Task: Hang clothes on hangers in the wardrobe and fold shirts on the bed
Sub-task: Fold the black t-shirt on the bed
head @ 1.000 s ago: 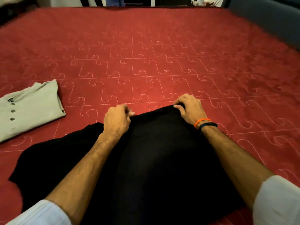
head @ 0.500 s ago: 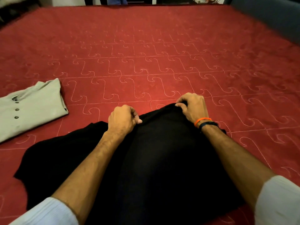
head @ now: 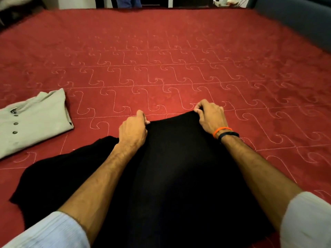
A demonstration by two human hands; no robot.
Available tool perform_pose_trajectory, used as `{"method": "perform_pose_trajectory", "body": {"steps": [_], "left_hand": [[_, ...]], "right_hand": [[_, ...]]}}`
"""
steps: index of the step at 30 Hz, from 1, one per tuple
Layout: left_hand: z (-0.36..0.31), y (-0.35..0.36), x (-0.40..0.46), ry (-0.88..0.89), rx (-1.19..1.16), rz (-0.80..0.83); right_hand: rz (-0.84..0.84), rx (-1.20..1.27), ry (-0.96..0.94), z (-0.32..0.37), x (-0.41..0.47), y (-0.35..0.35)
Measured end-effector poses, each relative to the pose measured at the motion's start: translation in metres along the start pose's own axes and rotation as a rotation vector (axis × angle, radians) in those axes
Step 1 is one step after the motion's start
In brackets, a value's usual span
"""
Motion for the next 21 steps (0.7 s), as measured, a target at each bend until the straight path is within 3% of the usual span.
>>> {"method": "perform_pose_trajectory", "body": {"steps": [9, 13, 21], "left_hand": [[0.003, 0.002, 0.005, 0.083, -0.094, 0.011], [0.010, 0.005, 0.006, 0.073, -0.228, 0.085], [0.002, -0.003, 0.008, 0.085, -0.028, 0.011]], "right_hand": [[0.268, -0.198, -0.208, 0.005, 0.011, 0.019], [0.181, -0.223, -0.274, 0.013, 0.012, 0.011], [0.146, -0.335, -0.258, 0.019, 0.017, 0.014]]}}
Point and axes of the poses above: each hand's wrist, its own x-axis towards the middle knuckle, its own y-axis out of the palm, z = x × y, the point moved 9 cm from there along x, towards the middle knuckle, and after that the axes turned 4 degrees about z, right-handed, at the moved point
